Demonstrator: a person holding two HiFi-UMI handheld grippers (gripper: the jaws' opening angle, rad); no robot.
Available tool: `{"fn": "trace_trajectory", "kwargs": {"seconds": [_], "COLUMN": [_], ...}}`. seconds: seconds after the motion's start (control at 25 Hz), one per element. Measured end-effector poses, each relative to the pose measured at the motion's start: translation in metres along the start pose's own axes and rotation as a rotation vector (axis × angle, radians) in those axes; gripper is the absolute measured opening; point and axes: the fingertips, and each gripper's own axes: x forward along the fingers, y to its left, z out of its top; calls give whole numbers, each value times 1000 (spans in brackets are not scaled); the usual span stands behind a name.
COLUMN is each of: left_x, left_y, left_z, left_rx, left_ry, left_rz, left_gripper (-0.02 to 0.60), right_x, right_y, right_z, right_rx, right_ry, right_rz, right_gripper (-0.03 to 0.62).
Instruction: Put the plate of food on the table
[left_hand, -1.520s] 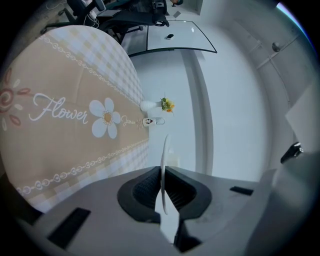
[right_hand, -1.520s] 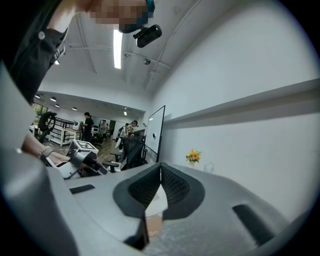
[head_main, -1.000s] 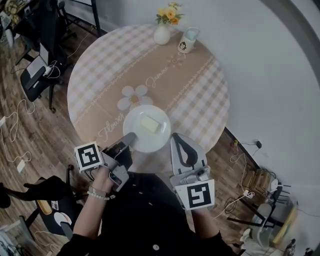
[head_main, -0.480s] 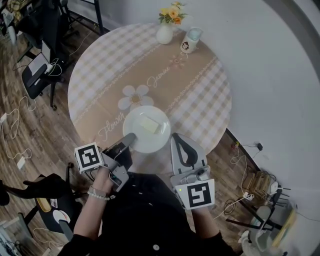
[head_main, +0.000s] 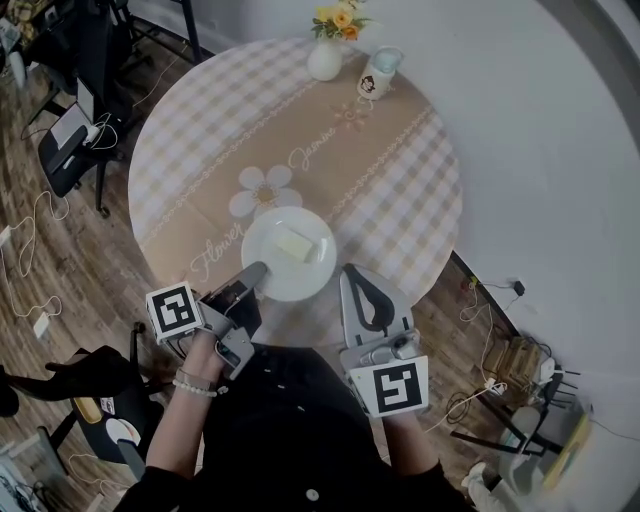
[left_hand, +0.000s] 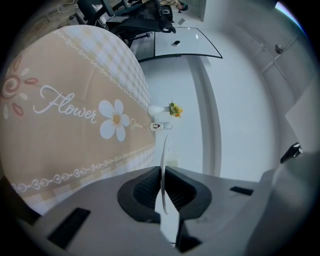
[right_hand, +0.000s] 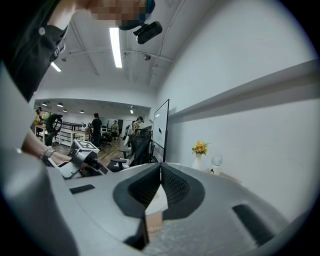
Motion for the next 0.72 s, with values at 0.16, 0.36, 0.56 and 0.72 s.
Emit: {"fn": "trace_trajectory", "kwargs": {"seconds": [0.16,0.36,0.56,0.72], "left_x": [5,10,16,21], "left_y": [6,18,29,35], "left_z": [3,8,11,15], "left_rx": [-2,-3,-6,-6], "left_ry": [4,0,-8,-11], "left_rz": [16,41,57,66], "left_gripper": [12,12,12,12], "right_x": [3,7,10,13], "right_y": [-6,-10,-15,-16], "right_z": [-6,-15,-30,-40], "right_rx": [5,11,6,13], "right_ry": [15,38,63,89], "right_rz": [-2,0,3,4], "right_gripper": [0,0,0,0]}}
